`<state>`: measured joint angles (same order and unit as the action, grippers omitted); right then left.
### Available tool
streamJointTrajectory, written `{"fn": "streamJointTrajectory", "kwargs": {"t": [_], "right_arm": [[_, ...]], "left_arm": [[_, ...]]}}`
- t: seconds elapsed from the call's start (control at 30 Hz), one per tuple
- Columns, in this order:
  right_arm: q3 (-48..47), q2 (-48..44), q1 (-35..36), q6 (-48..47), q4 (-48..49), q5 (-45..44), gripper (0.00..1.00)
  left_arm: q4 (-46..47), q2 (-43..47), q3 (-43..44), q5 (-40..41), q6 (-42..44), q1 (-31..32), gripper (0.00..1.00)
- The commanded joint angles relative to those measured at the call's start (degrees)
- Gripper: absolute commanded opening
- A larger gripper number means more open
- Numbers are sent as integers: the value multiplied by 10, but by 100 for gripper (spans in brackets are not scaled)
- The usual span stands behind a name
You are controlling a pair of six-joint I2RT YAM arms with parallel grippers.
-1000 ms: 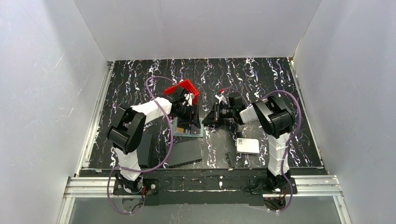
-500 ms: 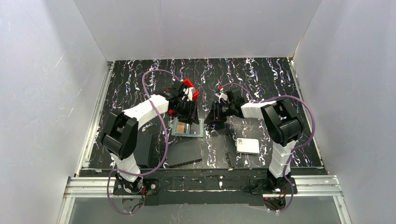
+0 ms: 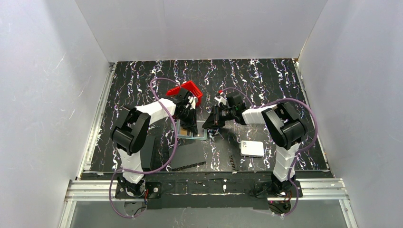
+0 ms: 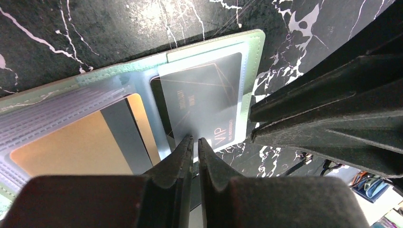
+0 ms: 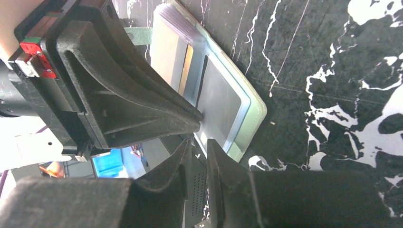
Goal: Put the credit cards into the card holder
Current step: Insert the credit card into the card holder.
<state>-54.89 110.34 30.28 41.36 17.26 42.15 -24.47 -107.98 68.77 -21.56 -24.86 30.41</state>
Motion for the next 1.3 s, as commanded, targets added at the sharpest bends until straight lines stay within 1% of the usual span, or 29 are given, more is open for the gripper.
{"fn": "streamJointTrajectory", "kwargs": {"t": [0.0,0.17,0.3,0.47,0.63,0.9,1.17,1.23,1.27], "right_arm": [[8,11,0,14,37,10,28],[12,14,0,10,30,4,32],[14,16,1,7,25,5,32],[16,25,4,0,21,3,32],[15,36,13,16,45,11,33],[30,34,18,87,135,33,32],[22,10,31,99,130,38,33],[17,3,33,97,123,40,33],[15,-1,35,97,121,42,35]], "left_arm": [[1,25,-21,21,9,-8,7],[5,25,-36,25,6,-11,3],[11,32,-50,28,3,-14,1],[14,37,-57,26,3,-16,0],[21,35,-60,15,0,-17,0],[39,32,-72,-7,-11,-16,0],[34,52,-67,-12,-16,-17,0],[15,67,-53,-12,-14,-17,6],[4,78,-41,-10,-13,-18,11]]}}
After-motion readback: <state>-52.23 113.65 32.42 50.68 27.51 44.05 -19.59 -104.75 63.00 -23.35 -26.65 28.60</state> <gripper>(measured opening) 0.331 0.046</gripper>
